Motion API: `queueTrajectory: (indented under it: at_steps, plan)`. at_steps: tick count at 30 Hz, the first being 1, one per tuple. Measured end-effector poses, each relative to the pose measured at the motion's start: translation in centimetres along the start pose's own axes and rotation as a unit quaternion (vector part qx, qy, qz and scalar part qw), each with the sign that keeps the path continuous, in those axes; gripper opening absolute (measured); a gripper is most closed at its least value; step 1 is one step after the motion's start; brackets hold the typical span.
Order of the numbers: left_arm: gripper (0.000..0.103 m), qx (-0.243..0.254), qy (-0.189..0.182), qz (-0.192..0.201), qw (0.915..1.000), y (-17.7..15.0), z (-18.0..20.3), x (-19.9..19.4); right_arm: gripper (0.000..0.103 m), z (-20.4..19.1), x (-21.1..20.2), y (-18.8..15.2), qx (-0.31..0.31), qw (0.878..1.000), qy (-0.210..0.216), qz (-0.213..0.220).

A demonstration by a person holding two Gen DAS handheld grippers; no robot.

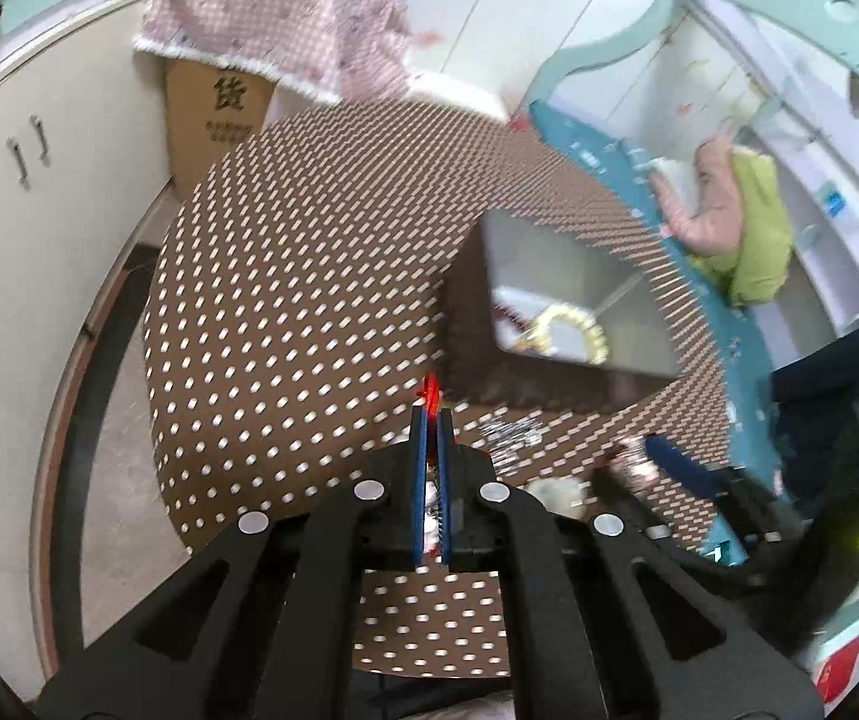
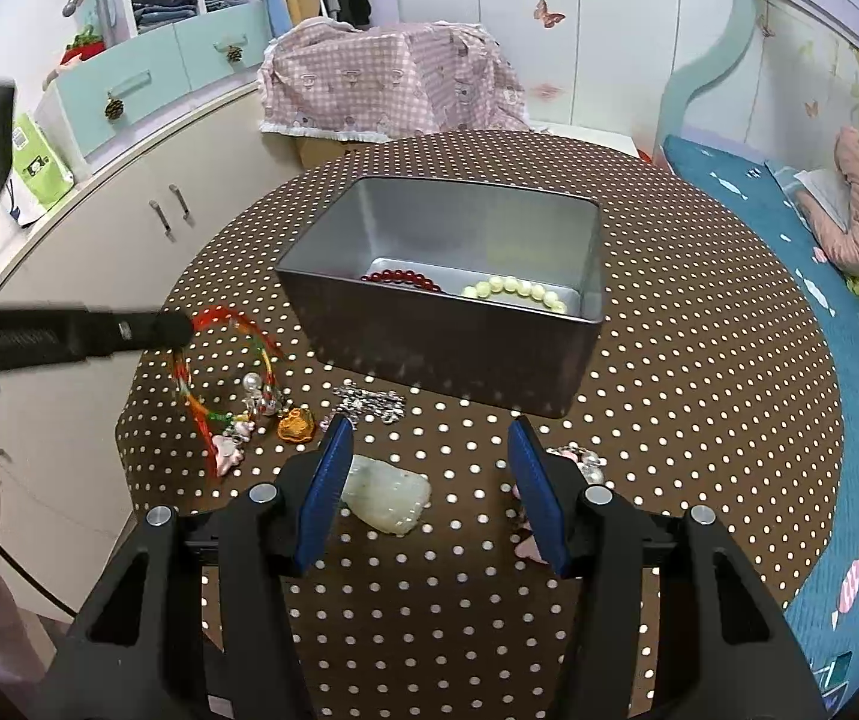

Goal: Organize jewelry

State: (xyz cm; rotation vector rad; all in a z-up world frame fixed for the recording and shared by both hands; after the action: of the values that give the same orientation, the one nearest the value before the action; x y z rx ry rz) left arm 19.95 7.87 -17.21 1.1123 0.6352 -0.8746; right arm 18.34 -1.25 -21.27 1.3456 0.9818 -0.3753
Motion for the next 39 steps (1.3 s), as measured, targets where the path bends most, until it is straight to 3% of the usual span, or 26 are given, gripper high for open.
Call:
queueTrajectory:
  at_steps: [7, 15, 20, 23, 27, 32, 39]
  plan:
    - [0.003, 0.011, -0.005, 0.043, 0.999, 1.2, 0.5, -3.1, 0.051, -2.1, -0.2, 0.6, -0.01, 0.999, 0.051, 0.001]
    - [0.003, -0.002, 0.028, 0.034, 0.9991, -0.5, -2.8, -3.1, 0.048, -6.4, 1.1, -0.1, -0.047, 0.993, 0.105, -0.025]
    - [0.003, -0.011, 0.053, 0.011, 0.9985, -2.2, -4.9, -2.1, 0.043, -8.5, 2.8, -0.8, -0.075, 0.991, 0.102, -0.053]
    - [0.003, -0.015, 0.049, 0.002, 0.9987, -2.9, -5.3, -1.7, 0.036, -9.4, 3.3, -0.9, -0.098, 0.99, 0.088, -0.057]
    - [0.003, -0.014, 0.049, -0.004, 0.9987, -3.5, -5.5, -1.3, 0.016, -9.5, 4.4, -1.3, -0.113, 0.989, 0.06, -0.07]
    - [0.003, -0.011, 0.037, -0.008, 0.9992, -3.8, -4.9, -1.0, 0.015, -8.6, 4.4, -1.1, -0.097, 0.991, 0.058, -0.076]
    - [0.003, 0.012, 0.012, 0.009, 0.9998, -2.3, -2.5, -1.9, 0.015, -7.2, 2.4, 0.8, -0.07, 0.994, 0.066, -0.05]
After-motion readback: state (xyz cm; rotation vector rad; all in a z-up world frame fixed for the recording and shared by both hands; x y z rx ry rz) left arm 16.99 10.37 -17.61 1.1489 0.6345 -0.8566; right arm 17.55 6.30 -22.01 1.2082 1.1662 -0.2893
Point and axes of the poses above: each gripper's, at about its wrist camera, not at the fingertips, and x roughly the way its jaws point, z to its right, y to its top, the point moved 9 cm from there along x, roughly the way its jaws point, and after that the axes turned 2 degrees about -z, right-handed, at the moved point
